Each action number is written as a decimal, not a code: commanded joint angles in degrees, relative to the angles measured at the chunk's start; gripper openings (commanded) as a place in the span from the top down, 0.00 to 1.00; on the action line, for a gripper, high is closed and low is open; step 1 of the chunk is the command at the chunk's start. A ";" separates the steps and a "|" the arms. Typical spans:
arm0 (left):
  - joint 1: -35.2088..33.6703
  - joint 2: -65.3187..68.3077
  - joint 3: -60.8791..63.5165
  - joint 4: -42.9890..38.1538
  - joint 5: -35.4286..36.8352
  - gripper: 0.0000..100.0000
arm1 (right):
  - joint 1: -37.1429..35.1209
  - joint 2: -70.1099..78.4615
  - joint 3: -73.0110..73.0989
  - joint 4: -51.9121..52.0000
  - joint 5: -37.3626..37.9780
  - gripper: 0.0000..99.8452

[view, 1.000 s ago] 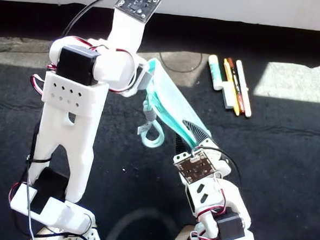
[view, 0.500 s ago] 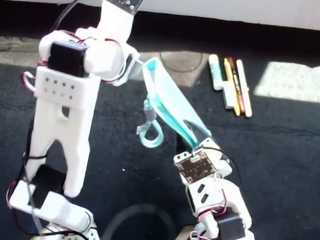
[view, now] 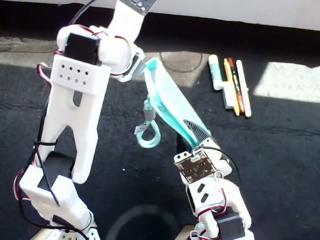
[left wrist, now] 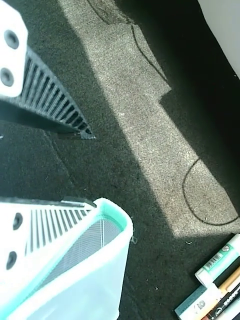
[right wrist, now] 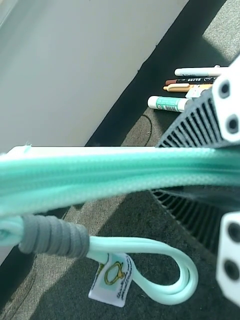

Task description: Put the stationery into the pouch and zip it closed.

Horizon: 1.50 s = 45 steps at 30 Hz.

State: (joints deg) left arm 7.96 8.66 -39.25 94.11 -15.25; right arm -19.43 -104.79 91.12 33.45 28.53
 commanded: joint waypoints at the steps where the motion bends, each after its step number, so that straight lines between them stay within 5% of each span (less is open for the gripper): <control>1: 1.36 -0.31 -1.98 -1.05 -0.53 0.79 | 0.84 -0.22 -0.40 0.31 0.00 0.99; 45: 5.58 4.18 0.66 -3.34 2.37 0.79 | 0.84 -0.22 -0.57 0.13 0.09 0.99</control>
State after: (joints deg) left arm 12.26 12.97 -38.55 90.86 -13.05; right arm -19.43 -104.79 91.12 33.45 28.53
